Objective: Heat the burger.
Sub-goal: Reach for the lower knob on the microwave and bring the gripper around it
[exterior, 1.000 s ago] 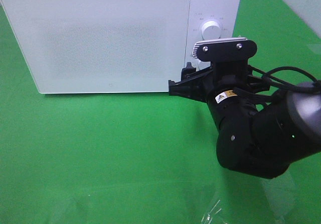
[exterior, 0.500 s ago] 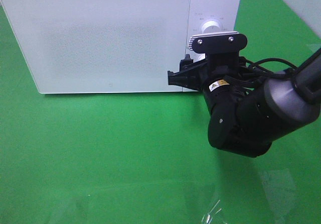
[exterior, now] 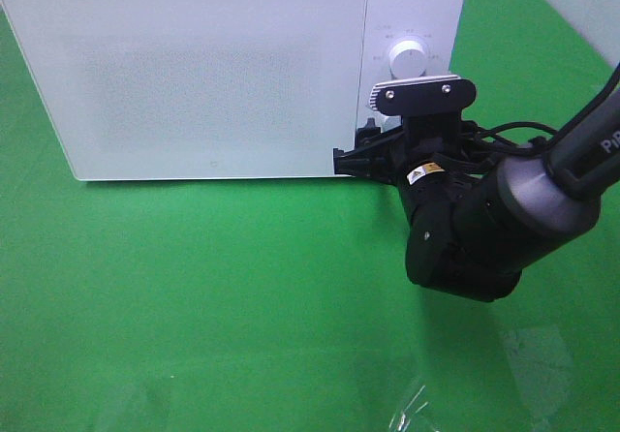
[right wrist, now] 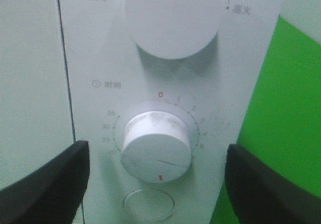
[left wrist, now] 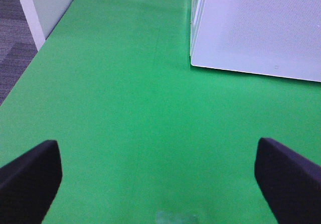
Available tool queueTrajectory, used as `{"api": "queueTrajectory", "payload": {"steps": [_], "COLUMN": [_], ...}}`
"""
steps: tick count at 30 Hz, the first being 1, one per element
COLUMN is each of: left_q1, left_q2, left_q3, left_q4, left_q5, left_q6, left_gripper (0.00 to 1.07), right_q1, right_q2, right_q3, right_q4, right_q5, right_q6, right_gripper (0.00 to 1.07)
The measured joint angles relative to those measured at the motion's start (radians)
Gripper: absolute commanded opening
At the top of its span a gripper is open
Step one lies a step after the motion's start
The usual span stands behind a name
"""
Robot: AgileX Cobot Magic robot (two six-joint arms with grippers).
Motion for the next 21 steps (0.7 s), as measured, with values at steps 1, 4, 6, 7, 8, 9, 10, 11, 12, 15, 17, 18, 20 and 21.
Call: {"api": "queueTrajectory", "payload": {"steps": [1,4,6,7,8,9,10,11,12,15,17,18,20,21], "left_q1": [0.0,0.0,0.0,0.0,0.0,0.0,0.0,0.0,0.0,0.0,0.0,0.0,0.0,0.0], "left_q2": [0.0,0.0,0.0,0.0,0.0,0.0,0.0,0.0,0.0,0.0,0.0,0.0,0.0,0.0], "left_q3": [0.0,0.0,0.0,0.0,0.0,0.0,0.0,0.0,0.0,0.0,0.0,0.0,0.0,0.0], "left_q4": [0.0,0.0,0.0,0.0,0.0,0.0,0.0,0.0,0.0,0.0,0.0,0.0,0.0,0.0], "left_q5": [0.0,0.0,0.0,0.0,0.0,0.0,0.0,0.0,0.0,0.0,0.0,0.0,0.0,0.0], "left_q6": [0.0,0.0,0.0,0.0,0.0,0.0,0.0,0.0,0.0,0.0,0.0,0.0,0.0,0.0], "left_gripper": [0.97,0.97,0.97,0.97,0.97,0.97,0.97,0.97,0.97,0.97,0.97,0.97,0.97,0.97], "right_q1": [0.0,0.0,-0.005,-0.005,-0.016,-0.026,-0.026,-0.03,-0.03,-0.036,-0.036,-0.036,-0.035,-0.035], "right_q2": [0.003,0.006,0.007,0.007,0.007,0.007,0.007,0.007,0.007,0.007,0.01,0.014,0.027,0.027], "right_q3": [-0.007,-0.022,-0.028,-0.028,-0.028,-0.031,-0.031,-0.035,-0.035,-0.053,-0.058,-0.063,-0.066,-0.066], "right_q4": [-0.002,-0.01,-0.013,-0.013,-0.017,-0.017,-0.017,-0.017,-0.017,-0.028,-0.033,-0.036,-0.036,-0.036], "right_q5": [0.002,0.007,0.008,0.008,0.008,0.009,0.009,0.01,0.01,0.016,0.021,0.027,0.028,0.028], "right_q6": [0.003,0.003,0.003,0.003,0.004,0.004,0.004,0.004,0.004,0.005,0.005,0.005,0.005,0.005], "right_gripper": [0.73,0.73,0.73,0.73,0.73,0.73,0.73,0.73,0.73,0.73,0.73,0.73,0.73,0.73]}}
